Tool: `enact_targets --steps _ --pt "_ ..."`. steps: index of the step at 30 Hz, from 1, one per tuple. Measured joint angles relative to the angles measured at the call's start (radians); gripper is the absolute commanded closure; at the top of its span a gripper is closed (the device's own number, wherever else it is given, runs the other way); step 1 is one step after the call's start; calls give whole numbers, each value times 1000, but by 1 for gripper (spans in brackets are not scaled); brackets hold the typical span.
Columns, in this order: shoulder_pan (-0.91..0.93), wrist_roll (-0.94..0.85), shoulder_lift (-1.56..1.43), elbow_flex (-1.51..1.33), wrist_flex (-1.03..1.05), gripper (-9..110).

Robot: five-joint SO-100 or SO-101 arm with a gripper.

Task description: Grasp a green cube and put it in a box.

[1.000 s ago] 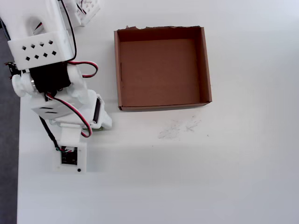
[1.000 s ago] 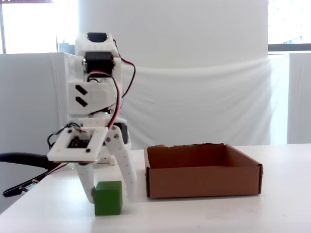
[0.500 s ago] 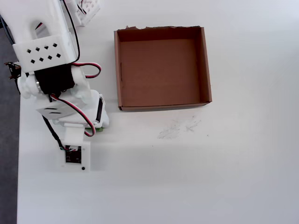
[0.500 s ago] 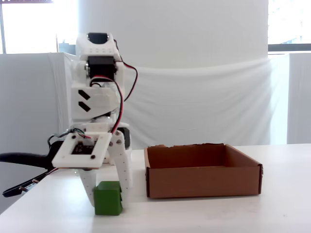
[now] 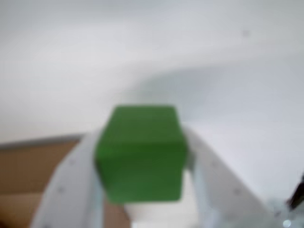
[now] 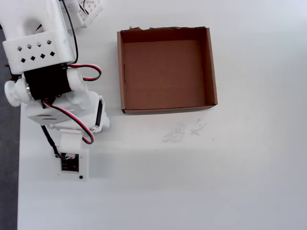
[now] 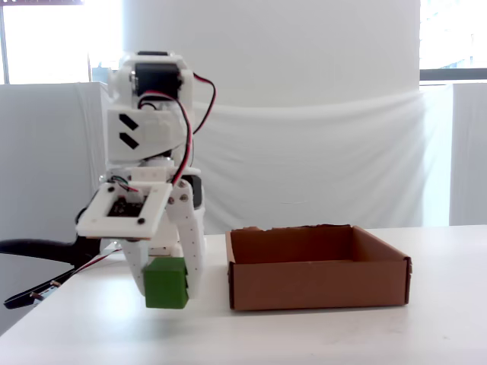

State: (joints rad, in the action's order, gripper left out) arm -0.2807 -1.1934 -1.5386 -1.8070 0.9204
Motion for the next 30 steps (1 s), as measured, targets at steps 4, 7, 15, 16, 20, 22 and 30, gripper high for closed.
enact_targets --steps 4,7,15,16,20,22,30 --pt "-29 0 -32 95 129 88" --pt "-72 5 -71 143 196 88" --pt "-278 54 -186 123 204 88" --pt "-307 67 -196 107 198 88" --pt "-402 89 -224 34 176 88" --pt "-442 98 -230 -14 150 88" --pt "-572 112 -233 -222 11 86"
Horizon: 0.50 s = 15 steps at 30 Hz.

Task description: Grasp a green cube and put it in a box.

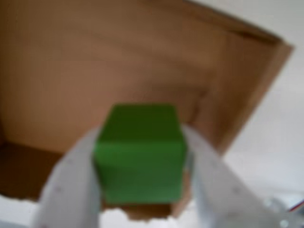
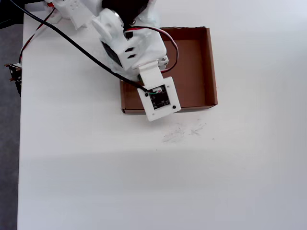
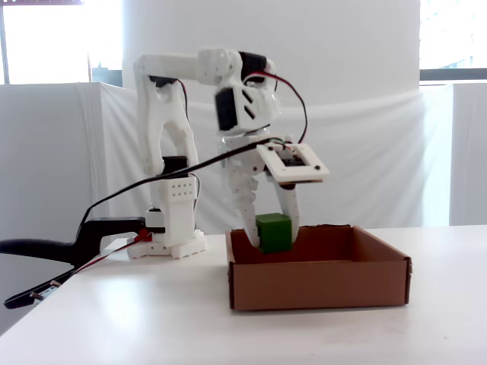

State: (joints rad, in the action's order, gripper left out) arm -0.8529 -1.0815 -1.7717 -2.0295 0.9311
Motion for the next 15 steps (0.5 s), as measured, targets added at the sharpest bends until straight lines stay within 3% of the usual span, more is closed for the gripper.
enact_targets --steps 9,15 --pt "-83 37 0 -247 -250 86" --pt "-83 37 -9 -281 -295 78"
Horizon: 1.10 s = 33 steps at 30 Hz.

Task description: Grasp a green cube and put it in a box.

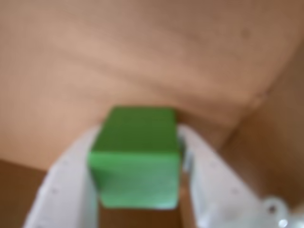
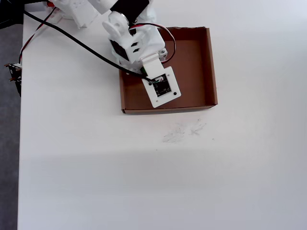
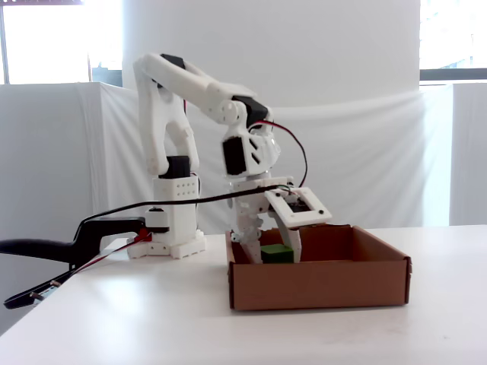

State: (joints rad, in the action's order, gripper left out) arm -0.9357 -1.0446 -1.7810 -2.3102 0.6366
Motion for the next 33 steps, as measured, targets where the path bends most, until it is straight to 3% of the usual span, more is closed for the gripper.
enact_targets --steps 7,21,33 --pt "40 0 -69 9 35 72" --pt "376 -2 -348 273 301 83" --pt "667 -216 -755 -259 132 85"
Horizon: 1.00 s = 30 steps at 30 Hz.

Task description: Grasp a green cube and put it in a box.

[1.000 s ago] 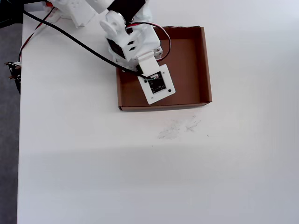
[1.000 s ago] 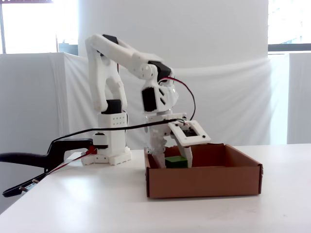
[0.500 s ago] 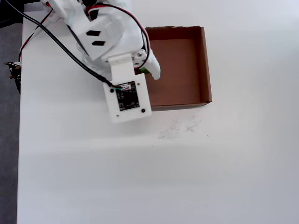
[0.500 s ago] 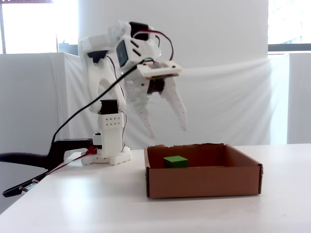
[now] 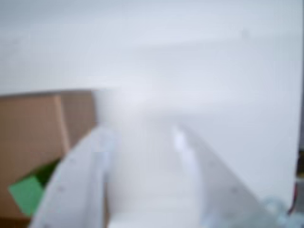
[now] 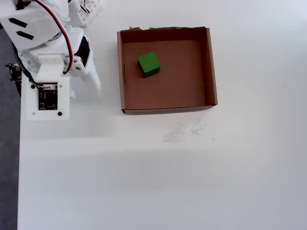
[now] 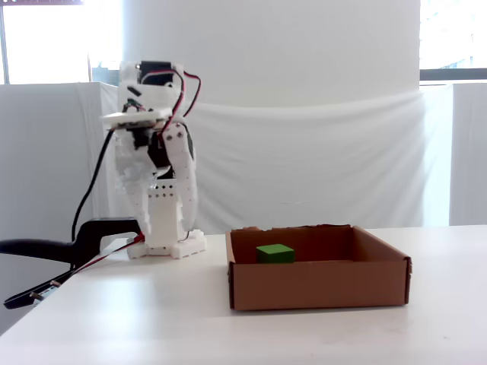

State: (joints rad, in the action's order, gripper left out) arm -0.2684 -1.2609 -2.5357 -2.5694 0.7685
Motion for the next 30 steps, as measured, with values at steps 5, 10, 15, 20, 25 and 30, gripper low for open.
enact_targets --steps 5,10,15,20,25,30 --pt "61 -80 -285 -267 17 85" --pt "112 -149 -495 -399 152 86" --pt "121 -160 -586 -403 268 86" --pt "121 -160 -644 -407 373 85" --pt "129 -160 -647 -407 430 85" --pt "127 -160 -649 -407 445 85"
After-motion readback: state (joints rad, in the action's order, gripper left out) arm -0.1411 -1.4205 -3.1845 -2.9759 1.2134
